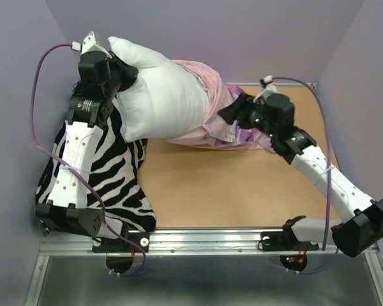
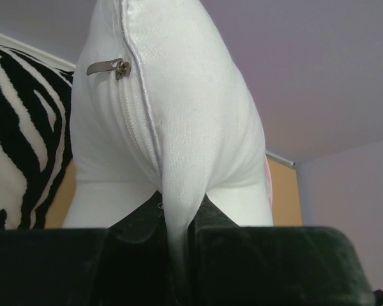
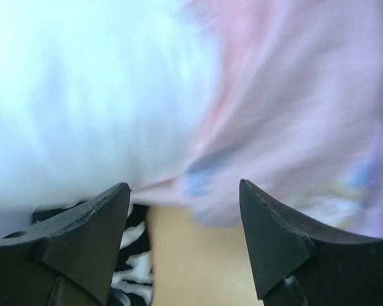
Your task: Remove the pillowcase from the pillow
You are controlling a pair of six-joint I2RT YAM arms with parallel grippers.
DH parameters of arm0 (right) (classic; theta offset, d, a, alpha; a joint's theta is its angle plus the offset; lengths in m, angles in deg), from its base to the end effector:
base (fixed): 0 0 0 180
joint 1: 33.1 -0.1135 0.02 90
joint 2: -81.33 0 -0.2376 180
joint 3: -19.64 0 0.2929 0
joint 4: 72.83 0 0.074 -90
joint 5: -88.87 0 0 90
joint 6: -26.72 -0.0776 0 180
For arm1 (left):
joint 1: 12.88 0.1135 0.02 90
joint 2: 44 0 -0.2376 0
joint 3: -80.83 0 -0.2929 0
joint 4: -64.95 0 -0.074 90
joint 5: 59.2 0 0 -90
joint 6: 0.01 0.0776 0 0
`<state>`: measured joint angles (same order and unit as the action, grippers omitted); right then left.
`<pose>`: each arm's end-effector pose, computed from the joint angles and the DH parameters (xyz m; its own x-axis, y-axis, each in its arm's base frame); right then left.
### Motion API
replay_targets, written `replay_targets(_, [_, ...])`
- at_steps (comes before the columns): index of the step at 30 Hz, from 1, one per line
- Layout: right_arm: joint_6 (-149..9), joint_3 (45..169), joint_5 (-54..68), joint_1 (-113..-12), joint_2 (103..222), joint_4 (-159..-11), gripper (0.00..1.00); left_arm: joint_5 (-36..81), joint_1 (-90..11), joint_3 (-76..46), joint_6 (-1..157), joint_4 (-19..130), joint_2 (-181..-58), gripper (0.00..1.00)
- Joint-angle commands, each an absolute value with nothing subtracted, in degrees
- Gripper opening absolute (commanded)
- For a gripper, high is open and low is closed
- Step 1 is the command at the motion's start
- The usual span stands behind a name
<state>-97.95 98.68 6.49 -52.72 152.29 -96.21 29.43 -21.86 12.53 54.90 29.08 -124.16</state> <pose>0.3526 0.1366 0.3394 -0.4623 0.4338 -0.7734 -0.2314 0.7829 0.5775 0.3752 -0.0612 0.4894 -0.1643 -0.5559 -0.8149 0.1041 0.8117 -0.5747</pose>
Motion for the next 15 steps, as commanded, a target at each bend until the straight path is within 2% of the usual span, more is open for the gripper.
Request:
replay_targets(1, [-100.0, 101.1, -5.1, -68.7, 153.5, -93.6, 0.74, 37.8, -26.1, 13.4, 52.4, 39.5, -121.2, 0.0])
replay_targets(7, [-103.7, 94.6, -17.8, -83.4, 156.2, -83.4, 0.74, 41.3, -30.5, 14.2, 51.3, 39.8, -121.1, 0.0])
replay_targets(11, [-106.3, 88.0, -24.4, -86.0, 156.3, -74.0, 0.75, 42.5, -32.7, 14.7, 51.3, 39.8, -121.0, 0.0])
replay_targets(15, [-109.4, 86.8, -27.9, -86.1, 158.3, -70.9, 0.75, 43.3, -34.1, 14.3, 51.5, 39.7, -120.5, 0.0])
